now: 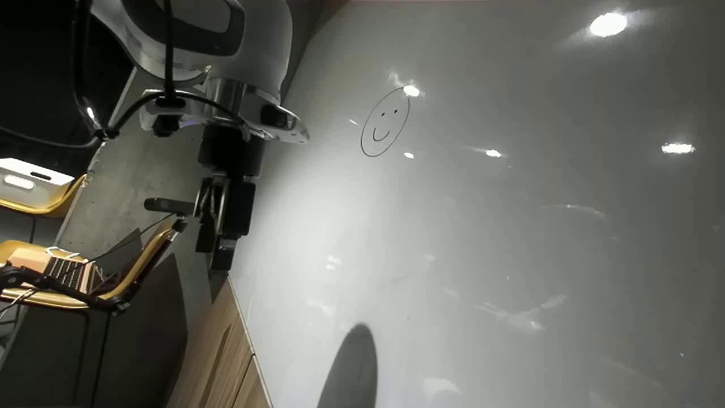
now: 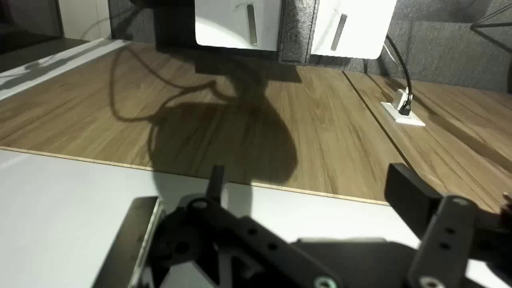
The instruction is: Use the duster to rub the drawing on the white board
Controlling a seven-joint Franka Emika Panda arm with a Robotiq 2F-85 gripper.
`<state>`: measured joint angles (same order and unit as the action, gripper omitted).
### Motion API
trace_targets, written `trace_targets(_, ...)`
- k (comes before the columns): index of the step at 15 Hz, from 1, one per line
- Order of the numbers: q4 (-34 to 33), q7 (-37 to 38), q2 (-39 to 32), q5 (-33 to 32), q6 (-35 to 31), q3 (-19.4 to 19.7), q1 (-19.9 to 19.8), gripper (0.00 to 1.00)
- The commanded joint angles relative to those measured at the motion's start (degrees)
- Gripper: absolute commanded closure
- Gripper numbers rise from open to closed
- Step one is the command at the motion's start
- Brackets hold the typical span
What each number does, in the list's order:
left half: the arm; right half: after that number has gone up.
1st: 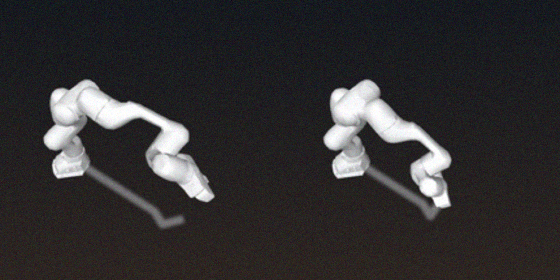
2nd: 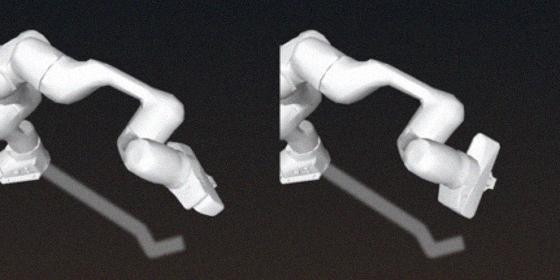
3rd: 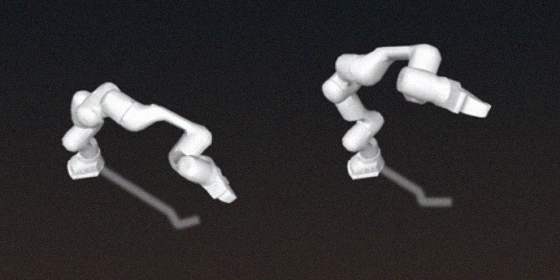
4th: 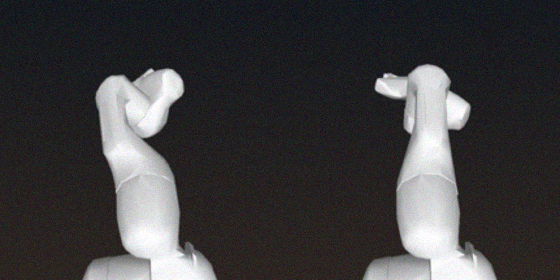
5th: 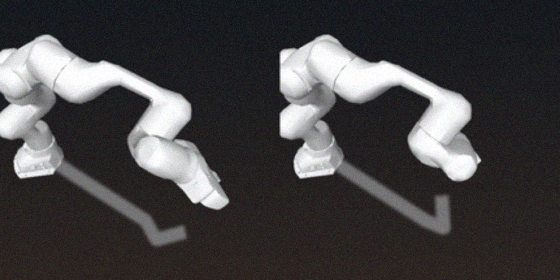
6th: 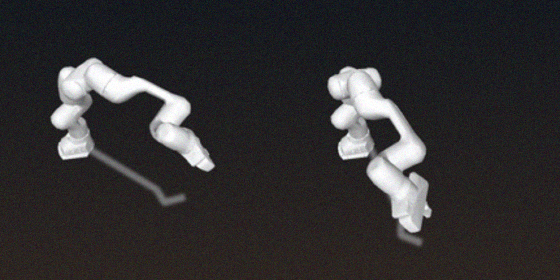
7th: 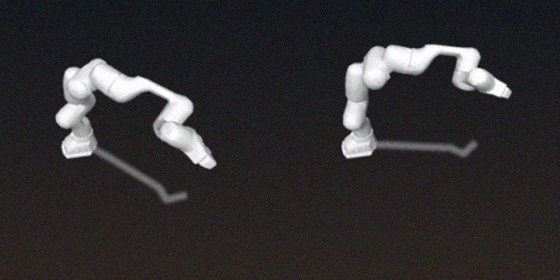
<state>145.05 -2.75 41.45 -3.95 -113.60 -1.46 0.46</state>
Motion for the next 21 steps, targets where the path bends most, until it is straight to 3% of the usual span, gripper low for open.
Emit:
trace_targets(1,-0.09,0.18,-0.01,-0.18,0.1,0.23,0.31,0.0)
trace_targets(11,-0.1,0.18,0.03,-0.18,0.1,0.23,0.31,0.0)
trace_targets(21,8.8,1.14,0.67,0.3,-6.84,0.09,0.39,0.0)
